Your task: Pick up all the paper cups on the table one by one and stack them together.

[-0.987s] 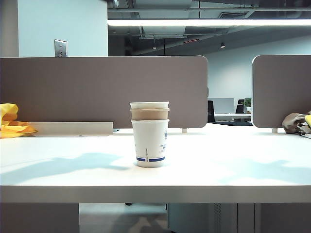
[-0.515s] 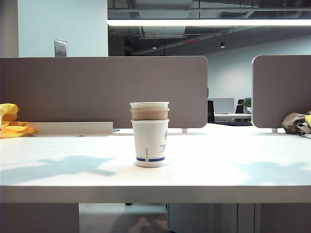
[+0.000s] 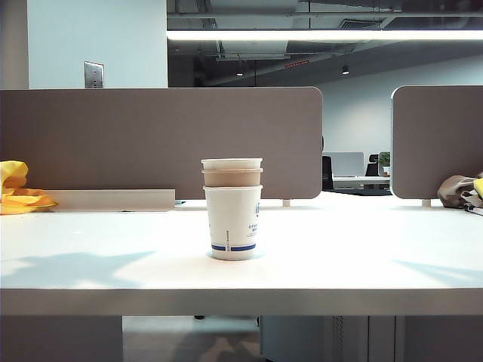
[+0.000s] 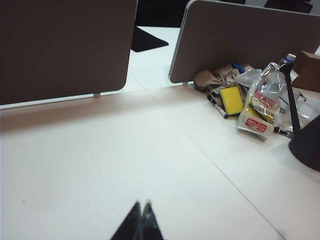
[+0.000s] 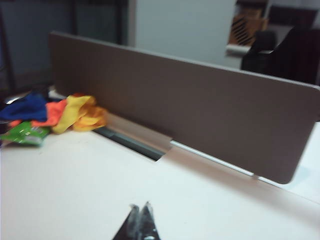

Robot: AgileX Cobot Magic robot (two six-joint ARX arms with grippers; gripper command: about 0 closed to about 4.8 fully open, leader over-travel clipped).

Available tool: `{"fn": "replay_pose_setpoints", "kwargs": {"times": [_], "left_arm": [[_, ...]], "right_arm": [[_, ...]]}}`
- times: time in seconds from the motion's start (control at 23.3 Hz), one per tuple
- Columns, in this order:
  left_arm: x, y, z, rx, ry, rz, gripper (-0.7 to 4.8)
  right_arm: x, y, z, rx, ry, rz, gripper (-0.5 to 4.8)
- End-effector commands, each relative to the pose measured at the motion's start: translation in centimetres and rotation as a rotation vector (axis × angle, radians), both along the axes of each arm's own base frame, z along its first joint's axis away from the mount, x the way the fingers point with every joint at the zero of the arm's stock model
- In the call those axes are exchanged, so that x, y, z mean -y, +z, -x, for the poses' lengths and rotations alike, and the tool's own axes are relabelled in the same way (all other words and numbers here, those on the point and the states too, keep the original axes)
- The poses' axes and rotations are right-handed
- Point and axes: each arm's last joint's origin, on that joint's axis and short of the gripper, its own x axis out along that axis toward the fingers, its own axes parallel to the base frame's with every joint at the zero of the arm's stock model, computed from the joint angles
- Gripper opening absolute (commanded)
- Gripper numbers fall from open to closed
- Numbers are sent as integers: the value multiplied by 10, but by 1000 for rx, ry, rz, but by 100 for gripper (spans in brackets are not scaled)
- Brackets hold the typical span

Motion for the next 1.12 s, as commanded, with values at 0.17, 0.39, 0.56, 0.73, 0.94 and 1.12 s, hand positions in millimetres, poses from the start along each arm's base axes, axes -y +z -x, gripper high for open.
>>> {"fn": "replay_pose_setpoints", "kwargs": {"times": [0.17, 0.39, 0.56, 0.73, 0.94, 1.12], "left_arm": [[-23, -29, 50, 150, 37, 63, -6], [-37, -58, 81, 164, 43, 68, -6], [-47, -88, 104, 148, 41, 66, -6], [-57, -121, 128, 151, 35, 72, -6], [-64, -163, 146, 166, 18, 111, -6], [-65, -179, 147, 168, 21, 121, -6]], "right_arm": [[28, -31, 39, 125, -166, -99, -6], [40, -69, 59, 116, -170, -93, -6], [49, -111, 75, 65, -167, -142, -6], [60, -150, 92, 76, -182, -198, -6], [63, -199, 100, 71, -142, -193, -6], [56, -213, 96, 14, -37, -148, -6]]}}
